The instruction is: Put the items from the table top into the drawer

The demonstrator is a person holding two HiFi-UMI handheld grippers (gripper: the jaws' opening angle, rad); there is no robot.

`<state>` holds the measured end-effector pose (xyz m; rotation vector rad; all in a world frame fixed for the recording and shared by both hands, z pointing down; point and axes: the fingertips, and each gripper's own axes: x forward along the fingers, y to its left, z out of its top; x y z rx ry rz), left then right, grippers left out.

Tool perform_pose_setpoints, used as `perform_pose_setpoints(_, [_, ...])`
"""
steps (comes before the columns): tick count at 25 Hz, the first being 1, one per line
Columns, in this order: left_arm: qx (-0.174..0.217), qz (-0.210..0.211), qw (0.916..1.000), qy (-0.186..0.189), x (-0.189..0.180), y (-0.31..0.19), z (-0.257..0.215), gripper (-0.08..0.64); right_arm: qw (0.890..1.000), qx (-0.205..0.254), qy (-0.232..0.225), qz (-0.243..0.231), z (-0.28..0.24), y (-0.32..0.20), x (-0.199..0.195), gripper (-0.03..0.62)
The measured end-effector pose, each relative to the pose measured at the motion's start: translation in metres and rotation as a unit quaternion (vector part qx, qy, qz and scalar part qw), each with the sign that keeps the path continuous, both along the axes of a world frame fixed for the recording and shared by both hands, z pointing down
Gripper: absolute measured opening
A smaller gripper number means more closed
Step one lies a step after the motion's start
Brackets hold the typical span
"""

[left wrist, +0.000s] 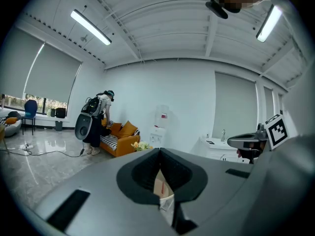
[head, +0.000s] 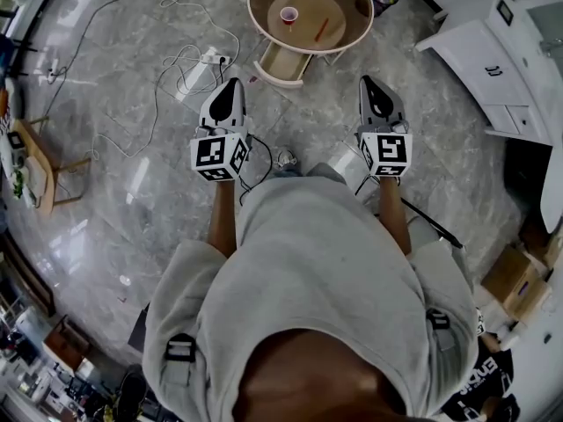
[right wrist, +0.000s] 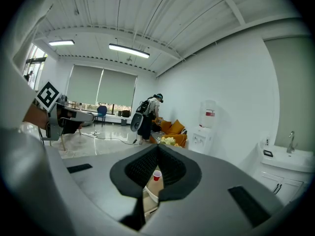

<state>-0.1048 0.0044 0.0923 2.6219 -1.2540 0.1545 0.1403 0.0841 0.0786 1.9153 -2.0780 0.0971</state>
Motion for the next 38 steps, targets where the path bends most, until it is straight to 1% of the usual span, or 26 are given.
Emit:
perform_pose_setpoints(8, [-0.022, 0.027, 0.9994, -0.009, 0.027, -0.022, 0.021, 0.015, 1.0, -0.025, -0.011, 0.015, 0.023, -0.017, 0.017, 0.023])
perform_pose_setpoints(12, [-0.035, 0.031, 0.9987, -0.021, 0.043, -0.027, 0.033, 0.015, 0.999, -0.046, -0.012, -0.004, 0.041, -0.033, 0.026, 0.023])
perform_pose_setpoints(16, [-0.055, 0.021, 0.9976, -0.036, 0.06, -0.051, 0.05, 0.015, 0.998, -0.057, -0.02, -0.027, 0.056, -0.076, 0.043, 0.023])
perform_pose_setpoints(18, [-0.061, 0.023, 0.9967, -0.048, 0.072, -0.07, 0.058, 0.015, 0.997, -0.065, -0.029, -0.034, 0.063, -0.101, 0.052, 0.023])
perform_pose_setpoints(21, [-0.06, 0.027, 0.9955, -0.067, 0.095, -0.11, 0.064, 0.015, 0.995, -0.073, -0.041, -0.048, 0.079, -0.135, 0.068, 0.023])
perform_pose_setpoints(24, [-0.059, 0.03, 0.9952, -0.072, 0.124, -0.151, 0.07, 0.015, 0.993, -0.081, -0.057, -0.059, 0.097, -0.168, 0.085, 0.023])
perform_pose_setpoints(29, [-0.054, 0.048, 0.9932, -0.092, 0.167, -0.198, 0.09, 0.015, 0.988, -0.106, -0.071, -0.086, 0.134, -0.216, 0.098, 0.023])
perform_pose_setpoints(34, [-0.071, 0.035, 0.9928, -0.09, 0.184, -0.224, 0.118, 0.015, 0.984, -0.124, -0.08, -0.096, 0.168, -0.246, 0.111, 0.023])
perform_pose_setpoints(38, [-0.084, 0.03, 0.9914, -0.096, 0.184, -0.229, 0.151, 0.015, 0.983, -0.128, -0.084, -0.097, 0.199, -0.261, 0.118, 0.023])
